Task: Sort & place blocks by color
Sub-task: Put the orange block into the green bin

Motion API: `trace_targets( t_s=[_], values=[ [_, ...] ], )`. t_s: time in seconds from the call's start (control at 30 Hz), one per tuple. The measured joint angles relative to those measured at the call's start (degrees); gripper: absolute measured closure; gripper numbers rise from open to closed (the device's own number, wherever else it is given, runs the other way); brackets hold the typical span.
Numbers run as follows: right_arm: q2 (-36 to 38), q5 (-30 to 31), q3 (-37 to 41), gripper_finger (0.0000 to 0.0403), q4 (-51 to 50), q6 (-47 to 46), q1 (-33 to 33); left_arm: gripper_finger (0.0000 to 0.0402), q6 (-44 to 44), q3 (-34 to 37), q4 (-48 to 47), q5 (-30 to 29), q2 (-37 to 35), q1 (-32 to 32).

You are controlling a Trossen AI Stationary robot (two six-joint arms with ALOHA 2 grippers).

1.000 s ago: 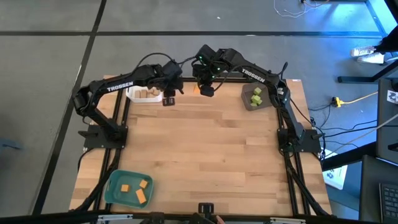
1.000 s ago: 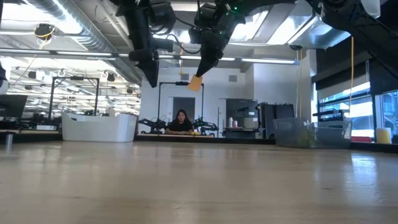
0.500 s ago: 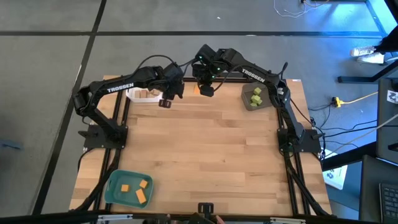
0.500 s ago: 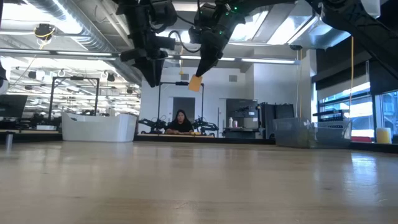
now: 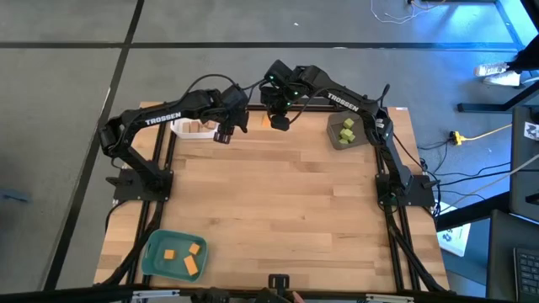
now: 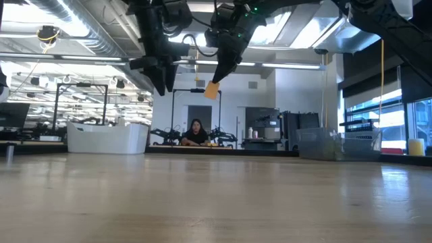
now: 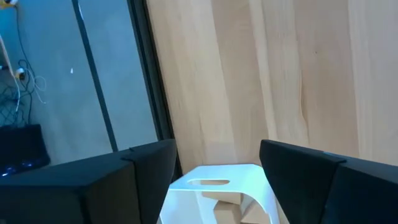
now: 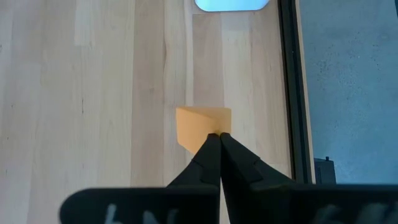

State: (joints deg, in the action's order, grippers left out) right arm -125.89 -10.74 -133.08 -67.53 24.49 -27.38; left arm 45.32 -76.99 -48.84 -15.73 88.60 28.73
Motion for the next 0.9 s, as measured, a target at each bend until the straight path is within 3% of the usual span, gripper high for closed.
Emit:
trace_targets(
  t_s=[0.37, 0.5, 0.6, 0.8, 0.9],
  values=[
    [0.0, 0.0, 0.0, 0.0403, 0.82, 0.24, 0.0, 0.0175, 0.13, 0.0, 2.11, 0.16, 0.0, -0.02],
    [0.0, 0.0, 0.0, 0.0403, 1.11, 1.14, 0.02, 0.0172, 13.18, 0.02, 8.69, 0.15, 0.0, -0.02],
    [0.0, 0.0, 0.0, 0.0403, 1.73, 1.16, 0.02, 0.0173, 17.47, 0.02, 12.95, 0.18, 0.0, -0.02],
    [0.0, 0.0, 0.0, 0.0403, 2.81, 1.16, 0.0, 0.0172, 17.51, 0.02, 17.05, 0.17, 0.0, -0.04],
    [0.0, 0.0, 0.0, 0.0403, 3.14, 1.14, 0.0, 0.0174, 12.97, 0.02, 16.99, 0.18, 0.0, -0.05]
  ],
)
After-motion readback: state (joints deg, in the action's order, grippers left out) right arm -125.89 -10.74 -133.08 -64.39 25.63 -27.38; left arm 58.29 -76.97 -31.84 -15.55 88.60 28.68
